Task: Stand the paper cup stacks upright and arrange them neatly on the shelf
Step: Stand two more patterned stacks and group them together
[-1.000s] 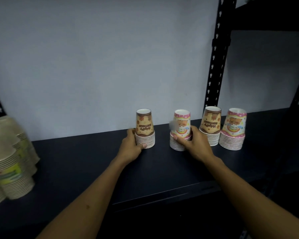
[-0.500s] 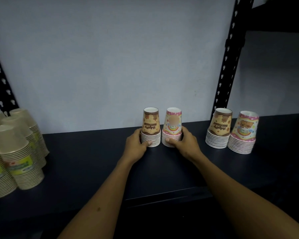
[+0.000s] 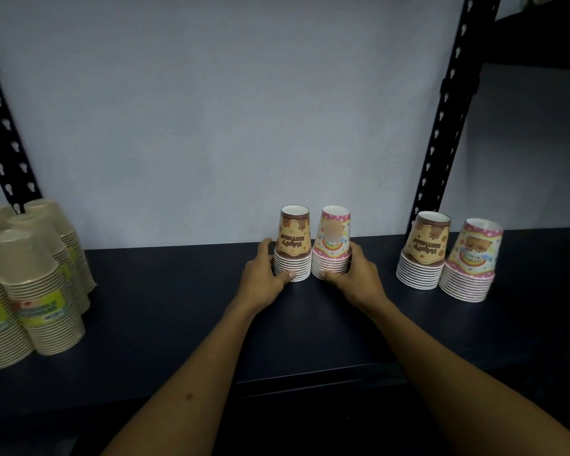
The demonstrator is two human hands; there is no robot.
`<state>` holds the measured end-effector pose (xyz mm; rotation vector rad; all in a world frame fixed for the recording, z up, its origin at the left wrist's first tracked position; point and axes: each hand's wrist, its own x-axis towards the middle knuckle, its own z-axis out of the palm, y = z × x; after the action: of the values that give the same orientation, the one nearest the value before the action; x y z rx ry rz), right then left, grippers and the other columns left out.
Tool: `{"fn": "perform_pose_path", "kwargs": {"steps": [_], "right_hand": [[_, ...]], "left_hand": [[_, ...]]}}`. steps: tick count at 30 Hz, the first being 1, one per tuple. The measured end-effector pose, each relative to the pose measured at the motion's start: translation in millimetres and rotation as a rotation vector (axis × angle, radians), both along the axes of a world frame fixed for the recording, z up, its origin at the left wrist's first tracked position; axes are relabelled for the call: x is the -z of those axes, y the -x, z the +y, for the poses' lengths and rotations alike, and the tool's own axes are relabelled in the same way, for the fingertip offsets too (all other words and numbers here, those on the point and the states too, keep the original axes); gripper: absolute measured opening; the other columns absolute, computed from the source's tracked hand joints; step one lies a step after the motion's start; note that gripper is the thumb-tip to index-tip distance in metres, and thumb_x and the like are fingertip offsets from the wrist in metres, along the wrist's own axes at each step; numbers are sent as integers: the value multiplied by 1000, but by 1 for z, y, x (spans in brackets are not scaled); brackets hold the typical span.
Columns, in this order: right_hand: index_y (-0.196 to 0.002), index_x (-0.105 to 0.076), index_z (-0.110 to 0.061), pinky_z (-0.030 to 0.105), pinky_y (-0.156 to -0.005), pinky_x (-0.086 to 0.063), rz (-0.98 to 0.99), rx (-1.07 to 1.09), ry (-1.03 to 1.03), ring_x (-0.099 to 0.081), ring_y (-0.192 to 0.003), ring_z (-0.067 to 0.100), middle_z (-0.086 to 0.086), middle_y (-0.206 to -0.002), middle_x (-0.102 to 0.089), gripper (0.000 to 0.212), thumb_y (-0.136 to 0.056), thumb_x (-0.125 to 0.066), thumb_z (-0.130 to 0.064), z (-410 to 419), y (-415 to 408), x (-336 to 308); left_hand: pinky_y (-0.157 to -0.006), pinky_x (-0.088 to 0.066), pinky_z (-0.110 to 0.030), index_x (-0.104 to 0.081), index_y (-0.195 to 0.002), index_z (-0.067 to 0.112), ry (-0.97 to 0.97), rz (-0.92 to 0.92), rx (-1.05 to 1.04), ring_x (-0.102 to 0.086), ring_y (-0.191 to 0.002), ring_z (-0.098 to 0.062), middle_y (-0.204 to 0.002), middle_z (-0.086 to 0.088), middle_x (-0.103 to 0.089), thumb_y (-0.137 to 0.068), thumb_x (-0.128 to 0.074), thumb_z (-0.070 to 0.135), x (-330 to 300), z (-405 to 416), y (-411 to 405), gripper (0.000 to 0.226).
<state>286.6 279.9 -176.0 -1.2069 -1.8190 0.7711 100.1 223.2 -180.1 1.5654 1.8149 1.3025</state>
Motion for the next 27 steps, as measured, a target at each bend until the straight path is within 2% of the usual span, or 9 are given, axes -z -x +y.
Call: {"fn": "perform_pose_path", "kwargs": {"steps": [7, 27], "right_hand": [[-139, -37, -16, 23, -91, -40, -4, -7, -13, -52, -124, 19, 3, -138, -53, 77, -76, -80, -22, -1, -1, 0], [-139, -37, -15, 30, -96, -44, -24, 37, -12, -52, -125, 22, 5, -139, -52, 79, -75, -81, -26, 1, 2, 2]], "left_hand": [[-102, -45, -36, -45, -135, 17, 9, 50, -27, -55, -122, -19, -133, -2, -59, -81, -74, 23, 3, 2, 1, 62], [-102, -46, -35, -49, -134, 15, 20, 98, -44, -56, -120, -18, -132, -2, -60, -81, -74, 26, 7, 7, 2, 61]]}}
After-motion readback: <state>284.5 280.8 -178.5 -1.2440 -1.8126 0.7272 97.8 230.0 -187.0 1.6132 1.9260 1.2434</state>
